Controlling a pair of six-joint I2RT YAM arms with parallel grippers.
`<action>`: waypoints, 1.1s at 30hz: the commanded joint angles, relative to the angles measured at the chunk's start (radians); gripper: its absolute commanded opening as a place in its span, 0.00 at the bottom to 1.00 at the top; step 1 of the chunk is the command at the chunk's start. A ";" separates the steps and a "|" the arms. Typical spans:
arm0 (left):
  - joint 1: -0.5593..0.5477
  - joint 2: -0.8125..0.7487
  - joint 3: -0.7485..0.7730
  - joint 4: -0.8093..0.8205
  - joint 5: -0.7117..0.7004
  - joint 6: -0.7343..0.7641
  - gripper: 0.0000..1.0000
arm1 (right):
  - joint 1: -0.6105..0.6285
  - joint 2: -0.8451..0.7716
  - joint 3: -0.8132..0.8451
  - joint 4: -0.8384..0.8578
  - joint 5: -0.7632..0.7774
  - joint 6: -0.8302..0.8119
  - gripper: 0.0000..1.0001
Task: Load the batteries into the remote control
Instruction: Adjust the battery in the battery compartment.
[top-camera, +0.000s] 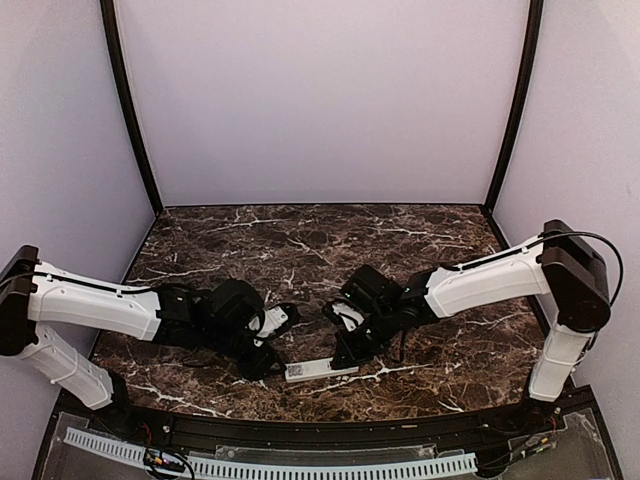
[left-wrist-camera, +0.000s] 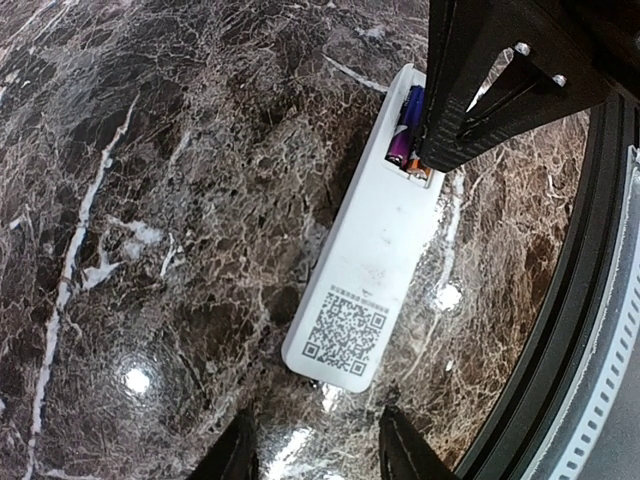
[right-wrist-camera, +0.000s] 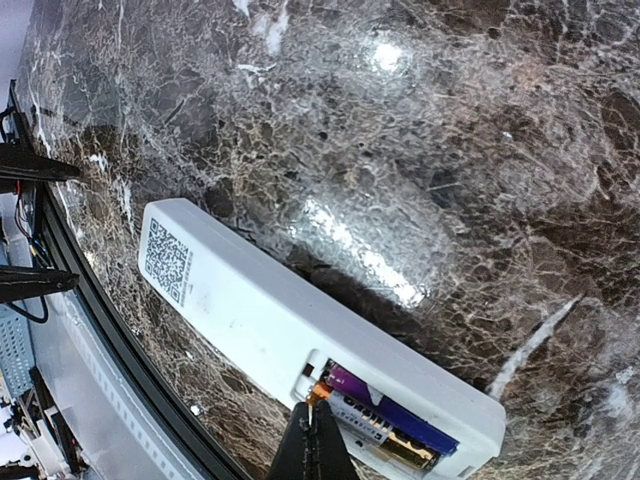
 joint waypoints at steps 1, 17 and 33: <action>-0.005 -0.030 -0.021 0.009 0.023 -0.003 0.41 | -0.006 -0.018 0.003 -0.001 0.010 -0.004 0.00; -0.005 0.002 -0.029 0.030 0.041 -0.012 0.41 | -0.016 0.007 -0.015 0.018 0.019 0.012 0.00; -0.005 0.011 -0.037 0.046 0.048 -0.006 0.41 | -0.020 -0.037 0.066 -0.123 0.073 -0.036 0.00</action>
